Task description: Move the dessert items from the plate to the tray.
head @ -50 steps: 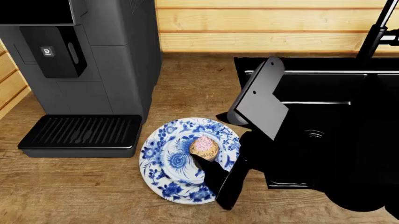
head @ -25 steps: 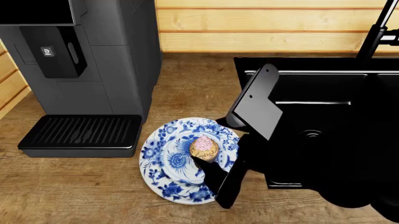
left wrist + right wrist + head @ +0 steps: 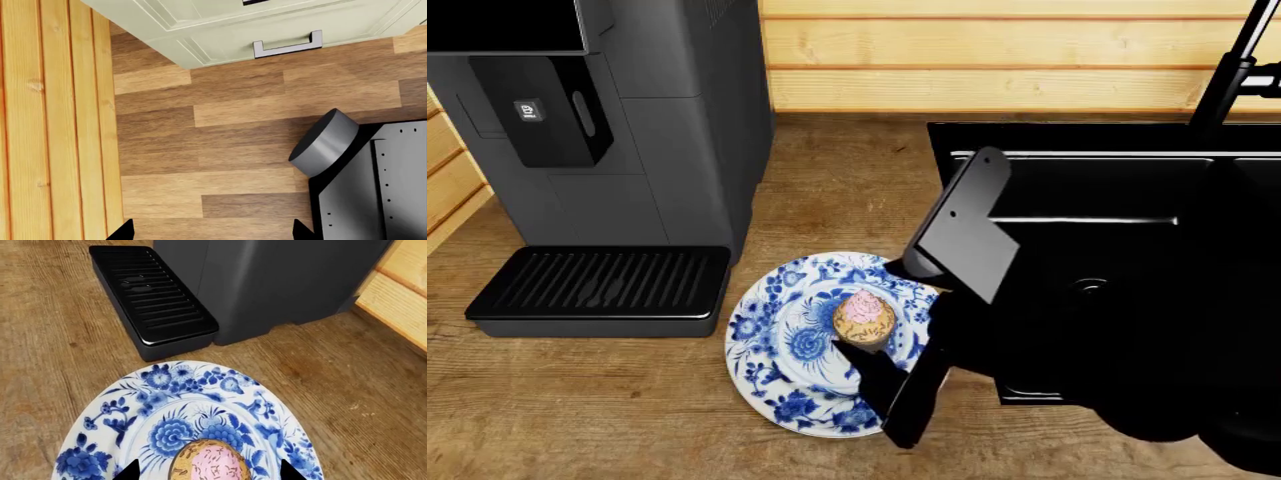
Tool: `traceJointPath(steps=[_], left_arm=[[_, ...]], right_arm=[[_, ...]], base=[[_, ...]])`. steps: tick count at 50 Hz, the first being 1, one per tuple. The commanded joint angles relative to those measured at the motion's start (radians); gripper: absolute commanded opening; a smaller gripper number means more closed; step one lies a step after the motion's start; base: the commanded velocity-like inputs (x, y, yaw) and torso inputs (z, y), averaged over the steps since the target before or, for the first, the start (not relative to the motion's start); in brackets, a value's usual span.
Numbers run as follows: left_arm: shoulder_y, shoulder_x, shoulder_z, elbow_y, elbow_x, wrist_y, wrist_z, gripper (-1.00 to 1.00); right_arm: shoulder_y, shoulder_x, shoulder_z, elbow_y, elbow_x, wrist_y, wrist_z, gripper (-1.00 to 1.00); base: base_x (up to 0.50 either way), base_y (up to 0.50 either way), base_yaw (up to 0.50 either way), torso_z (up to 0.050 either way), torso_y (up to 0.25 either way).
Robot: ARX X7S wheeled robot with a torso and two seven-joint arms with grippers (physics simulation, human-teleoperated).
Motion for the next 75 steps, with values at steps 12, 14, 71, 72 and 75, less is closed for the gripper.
traceJointPath(steps=[12,14,71,72,75], left_arm=[[0.000,0.000,-0.003,0.000,0.000,-0.002,0.003,1.00],[0.000,0.000,-0.003,0.000,0.000,-0.002,0.003,1.00],[-0.001,0.000,0.002,0.000,0.000,-0.005,0.007,1.00],[-0.001,0.000,0.002,0.000,0.000,-0.005,0.007,1.00],[-0.001,0.000,0.002,0.000,0.000,-0.005,0.007,1.00]], right_arm=[[-0.012,-0.013,-0.022,0.036,-0.047,-0.016,-0.037,1.00],[-0.014,-0.013,-0.023,0.038,-0.049,-0.018,-0.039,1.00],[-0.062,-0.019,-0.061,0.069,-0.082,-0.045,-0.061,1.00],[-0.062,-0.019,-0.062,0.069,-0.082,-0.046,-0.062,1.00],[-0.062,-0.018,-0.063,0.071,-0.084,-0.046,-0.063,1.00]], base=[[0.00,0.00,0.00,0.000,0.000],[0.00,0.00,0.00,0.000,0.000],[0.00,0.00,0.00,0.000,0.000],[0.00,0.00,0.00,0.000,0.000],[0.00,0.00,0.00,0.000,0.000]])
